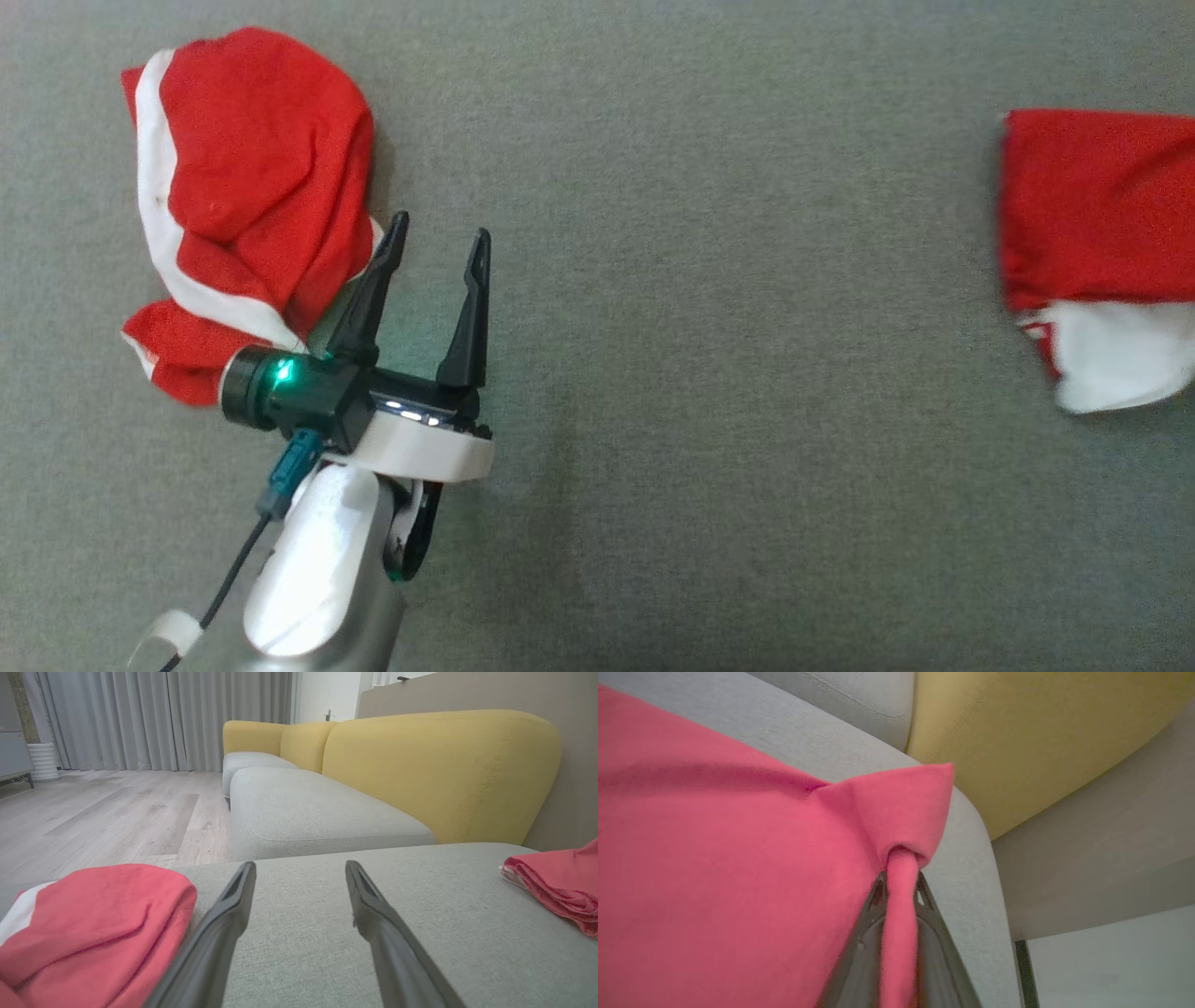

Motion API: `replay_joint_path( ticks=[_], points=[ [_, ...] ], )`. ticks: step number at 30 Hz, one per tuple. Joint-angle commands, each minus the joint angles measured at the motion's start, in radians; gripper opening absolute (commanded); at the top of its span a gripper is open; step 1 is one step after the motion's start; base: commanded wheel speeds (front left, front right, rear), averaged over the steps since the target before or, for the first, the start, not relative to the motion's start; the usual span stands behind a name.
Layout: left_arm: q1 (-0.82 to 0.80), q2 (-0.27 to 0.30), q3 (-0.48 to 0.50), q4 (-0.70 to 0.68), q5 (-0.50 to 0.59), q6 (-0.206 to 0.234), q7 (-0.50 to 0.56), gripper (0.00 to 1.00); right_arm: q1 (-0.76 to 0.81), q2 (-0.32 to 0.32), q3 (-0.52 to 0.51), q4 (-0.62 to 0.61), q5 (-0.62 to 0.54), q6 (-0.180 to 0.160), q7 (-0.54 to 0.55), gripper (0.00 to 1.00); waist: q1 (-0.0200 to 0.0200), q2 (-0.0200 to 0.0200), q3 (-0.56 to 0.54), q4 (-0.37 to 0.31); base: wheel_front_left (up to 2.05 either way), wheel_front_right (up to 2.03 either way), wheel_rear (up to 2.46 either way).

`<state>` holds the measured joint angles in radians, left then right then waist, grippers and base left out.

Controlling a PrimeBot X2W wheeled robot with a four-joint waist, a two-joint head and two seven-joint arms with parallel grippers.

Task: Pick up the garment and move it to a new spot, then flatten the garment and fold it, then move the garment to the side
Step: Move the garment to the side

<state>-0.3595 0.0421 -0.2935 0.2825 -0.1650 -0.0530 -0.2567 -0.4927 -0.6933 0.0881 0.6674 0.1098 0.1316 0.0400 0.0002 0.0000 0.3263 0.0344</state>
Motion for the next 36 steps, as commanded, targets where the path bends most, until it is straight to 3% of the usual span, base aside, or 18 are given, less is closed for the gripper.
replay_joint_path(
  ticks=[1,8,9,10,11,20,29,36],
  points=[
    [-0.029,0.008,0.036,-0.037,0.005,0.000,-0.005,1.00,-0.021,-0.062,-0.025,0.002,-0.013,-0.001,-0.014,0.00,-0.0002,0.0000,0.023,0.015,0.00,0.00,0.00],
    [-0.033,0.008,0.044,-0.044,0.001,-0.002,-0.005,1.00,-0.072,-0.040,-0.169,0.085,-0.125,-0.001,-0.051,0.00,-0.0002,0.0000,0.043,0.022,0.00,0.00,0.00],
    [-0.033,0.008,0.044,-0.044,-0.002,0.000,-0.005,1.00,-0.075,-0.033,-0.181,0.088,-0.137,-0.001,-0.053,0.08,-0.0002,0.0000,0.039,0.022,0.00,0.00,0.00],
    [-0.033,0.008,0.044,-0.043,-0.005,0.002,-0.005,1.00,-0.076,-0.026,-0.190,0.089,-0.151,-0.001,-0.055,0.77,-0.0002,0.0000,0.034,0.021,0.00,0.00,0.00],
    [-0.033,0.008,0.043,-0.042,-0.007,0.003,-0.005,1.00,-0.076,-0.018,-0.200,0.089,-0.163,-0.001,-0.057,1.00,-0.0002,0.0000,0.027,0.021,0.00,0.00,0.00],
    [0.000,0.008,0.043,-0.032,-0.020,0.014,-0.005,1.00,-0.063,0.092,-0.256,0.001,-0.225,-0.001,-0.090,1.00,-0.0002,0.0000,-0.074,0.010,0.00,0.00,0.00],
    [0.058,0.008,0.082,-0.028,-0.008,0.020,-0.005,1.00,-0.007,0.302,-0.204,-0.227,-0.127,-0.001,-0.114,1.00,-0.0002,0.0000,-0.202,0.009,0.00,0.00,0.00],
    [0.099,0.008,0.108,-0.034,-0.016,0.027,-0.005,1.00,0.110,0.473,-0.225,-0.397,-0.040,-0.001,-0.182,1.00,-0.0002,0.0000,-0.257,0.025,0.00,0.00,0.00]
  ],
)
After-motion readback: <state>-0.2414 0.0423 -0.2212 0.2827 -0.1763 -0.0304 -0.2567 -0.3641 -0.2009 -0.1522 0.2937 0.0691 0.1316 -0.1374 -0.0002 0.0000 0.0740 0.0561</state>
